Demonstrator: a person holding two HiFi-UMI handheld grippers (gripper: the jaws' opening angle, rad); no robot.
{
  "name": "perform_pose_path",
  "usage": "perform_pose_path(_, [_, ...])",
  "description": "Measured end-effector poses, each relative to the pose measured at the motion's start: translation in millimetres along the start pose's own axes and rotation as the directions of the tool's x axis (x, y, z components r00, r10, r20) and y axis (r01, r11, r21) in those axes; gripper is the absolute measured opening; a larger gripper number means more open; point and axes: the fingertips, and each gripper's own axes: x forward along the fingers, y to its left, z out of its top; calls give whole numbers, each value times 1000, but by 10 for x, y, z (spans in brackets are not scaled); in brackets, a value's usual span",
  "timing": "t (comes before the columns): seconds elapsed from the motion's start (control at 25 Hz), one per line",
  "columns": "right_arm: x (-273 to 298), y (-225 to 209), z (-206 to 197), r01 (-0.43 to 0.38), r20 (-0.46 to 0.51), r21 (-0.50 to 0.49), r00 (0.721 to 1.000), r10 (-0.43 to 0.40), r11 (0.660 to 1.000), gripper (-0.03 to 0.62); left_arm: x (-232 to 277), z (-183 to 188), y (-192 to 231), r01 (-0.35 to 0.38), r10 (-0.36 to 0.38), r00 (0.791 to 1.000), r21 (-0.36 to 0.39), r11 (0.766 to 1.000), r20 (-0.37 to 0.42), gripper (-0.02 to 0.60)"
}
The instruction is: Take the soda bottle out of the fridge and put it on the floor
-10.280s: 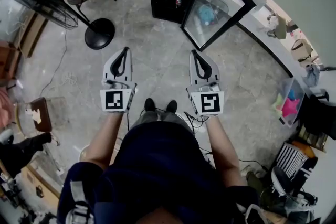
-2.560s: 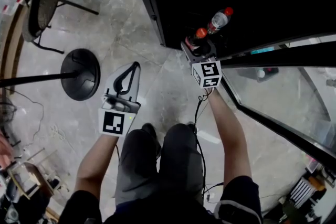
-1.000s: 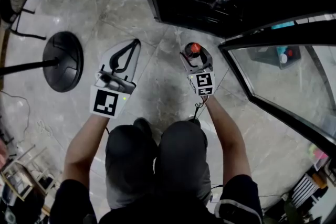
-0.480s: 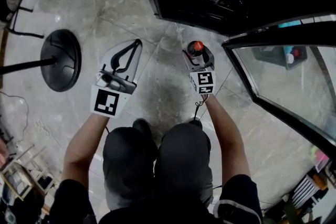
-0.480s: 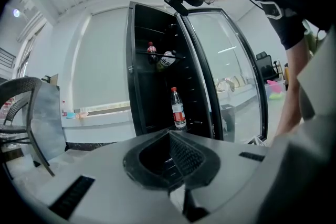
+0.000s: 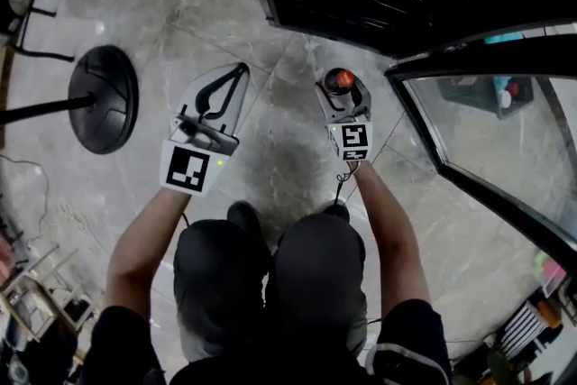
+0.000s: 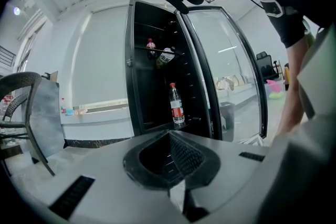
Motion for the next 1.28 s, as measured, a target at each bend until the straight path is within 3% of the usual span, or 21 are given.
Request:
perform_pose_path(0.28, [-55, 70, -25, -10, 43, -53, 999, 13, 999, 322, 9, -50, -18, -10, 10, 1000, 7, 1000, 16, 25])
perform_pose_path(1.08, [-384, 68, 58, -11, 59, -32, 998, 13, 999, 330, 49, -287, -73, -16, 16, 1000, 4, 1000, 8, 25])
perform_pose_path(1.28, [-591, 80, 191, -22, 95, -21, 995, 24, 1000, 246, 70, -323, -77, -14, 14, 1000, 9, 1000, 1, 25])
